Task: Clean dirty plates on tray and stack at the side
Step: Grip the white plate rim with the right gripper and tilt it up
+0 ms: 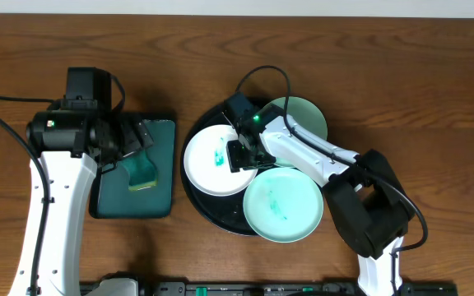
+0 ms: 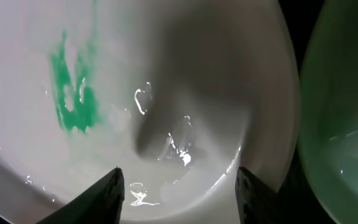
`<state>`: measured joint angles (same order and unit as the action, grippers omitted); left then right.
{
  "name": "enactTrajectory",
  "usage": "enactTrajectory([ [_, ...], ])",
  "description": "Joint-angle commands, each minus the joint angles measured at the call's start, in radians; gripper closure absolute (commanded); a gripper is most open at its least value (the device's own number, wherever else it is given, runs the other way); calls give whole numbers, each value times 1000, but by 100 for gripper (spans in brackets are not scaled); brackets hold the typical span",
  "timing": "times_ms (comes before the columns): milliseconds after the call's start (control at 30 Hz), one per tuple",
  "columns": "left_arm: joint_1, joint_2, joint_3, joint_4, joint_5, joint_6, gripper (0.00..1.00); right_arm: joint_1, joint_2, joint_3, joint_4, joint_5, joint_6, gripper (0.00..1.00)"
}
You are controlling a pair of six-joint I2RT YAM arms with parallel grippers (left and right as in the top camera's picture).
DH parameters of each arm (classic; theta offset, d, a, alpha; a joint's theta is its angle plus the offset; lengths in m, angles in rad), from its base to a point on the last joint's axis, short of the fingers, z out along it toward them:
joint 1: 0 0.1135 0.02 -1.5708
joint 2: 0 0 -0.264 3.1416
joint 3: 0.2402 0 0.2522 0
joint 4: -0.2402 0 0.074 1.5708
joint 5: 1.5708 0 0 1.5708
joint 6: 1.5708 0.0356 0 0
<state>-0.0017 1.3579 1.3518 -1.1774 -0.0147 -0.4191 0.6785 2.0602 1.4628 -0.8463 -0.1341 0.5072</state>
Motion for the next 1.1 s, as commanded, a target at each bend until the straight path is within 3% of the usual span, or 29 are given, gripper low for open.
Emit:
enactTrajectory([
  [0, 3, -2, -8, 5, -20, -6, 2, -3, -1, 1, 0, 24, -49, 44],
  [300, 3, -2, -8, 6, -20, -6, 2, -5, -14, 204, -112, 39, -121, 39],
  [433, 3, -2, -8, 5, -20, -6, 2, -9, -14, 256, -209, 113, -16, 50],
  [567, 3, -2, -8, 6, -20, -6, 2, -12, -10, 207, -248, 126, 72, 53],
  [967, 3, -2, -8, 5, -20, -6, 2, -9, -10, 21, -84, 126, 83, 48],
  [1067, 3, -2, -8, 5, -20, -6, 2, -9, -10, -11, -31, 126, 83, 58],
])
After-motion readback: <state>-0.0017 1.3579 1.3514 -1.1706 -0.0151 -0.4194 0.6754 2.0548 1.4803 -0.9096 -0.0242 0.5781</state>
